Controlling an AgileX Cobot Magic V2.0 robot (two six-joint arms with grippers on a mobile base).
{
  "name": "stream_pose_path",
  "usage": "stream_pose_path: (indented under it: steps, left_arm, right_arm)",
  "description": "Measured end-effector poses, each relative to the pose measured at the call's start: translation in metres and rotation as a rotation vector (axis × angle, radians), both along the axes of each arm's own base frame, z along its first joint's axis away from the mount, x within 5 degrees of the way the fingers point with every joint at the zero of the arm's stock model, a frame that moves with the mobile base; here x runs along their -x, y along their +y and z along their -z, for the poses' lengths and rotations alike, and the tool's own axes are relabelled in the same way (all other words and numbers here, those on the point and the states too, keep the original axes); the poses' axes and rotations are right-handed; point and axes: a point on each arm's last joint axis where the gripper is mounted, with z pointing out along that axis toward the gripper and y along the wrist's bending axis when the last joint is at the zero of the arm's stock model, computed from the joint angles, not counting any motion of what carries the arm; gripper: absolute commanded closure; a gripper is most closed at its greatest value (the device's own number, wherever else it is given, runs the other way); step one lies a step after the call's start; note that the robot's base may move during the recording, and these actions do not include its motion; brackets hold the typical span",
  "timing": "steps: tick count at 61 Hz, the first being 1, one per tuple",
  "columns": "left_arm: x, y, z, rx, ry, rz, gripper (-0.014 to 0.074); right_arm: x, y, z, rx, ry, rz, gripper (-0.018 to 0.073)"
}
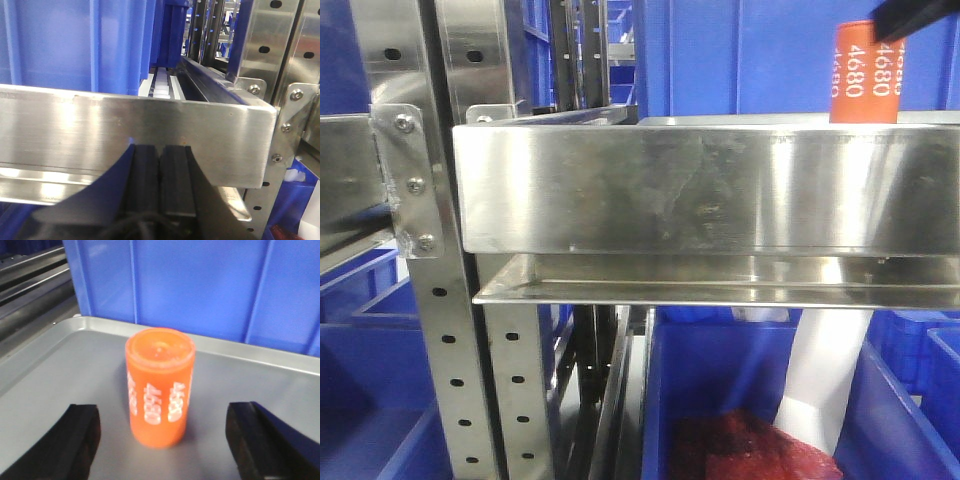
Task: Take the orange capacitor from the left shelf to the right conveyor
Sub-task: 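Close the right gripper around the orange capacitor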
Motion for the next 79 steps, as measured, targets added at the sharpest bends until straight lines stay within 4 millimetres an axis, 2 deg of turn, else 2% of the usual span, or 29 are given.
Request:
stream_pose_path:
  steps: [32, 37, 50, 58, 66, 73, 79]
  left_arm:
    - [0.0, 0.0, 0.0, 0.0, 0.0, 0.0, 0.0701]
    - [0.0, 0.0, 0.0, 0.0, 0.0, 0.0, 0.0701]
    - [0.0, 0.0, 0.0, 0.0, 0.0, 0.0, 0.0701]
    - [0.0, 0.0, 0.0, 0.0, 0.0, 0.0, 0.0701]
    - [0.0, 0.0, 0.0, 0.0, 0.0, 0.0, 0.0701]
    - [0.0, 0.0, 0.0, 0.0, 0.0, 0.0, 0.0701]
    - [0.0, 0.0, 0.0, 0.0, 0.0, 0.0, 0.0701]
  right_arm:
    - [-0.042, 0.011, 0.034, -0.009, -0.038, 0.0, -0.0032]
    - [-0.047, 0.012, 0.04, -0.01, -0.039, 0.0, 0.0029]
    - [-0.052, 0.013, 0.042, -0.014, -0.058, 0.0, 0.0314]
    - [-0.052, 0.013, 0.042, -0.015, -0.061, 0.0, 0.0398]
    - [-0.048, 0.012, 0.033, -0.022, -0.087, 0.0, 0.0399]
    - [-0.036, 0.009, 0.009, -0.035, -0.14, 0.0, 0.0399]
    - [-0.017, 0.004, -0.015, -0.041, -0.163, 0.0, 0.0399]
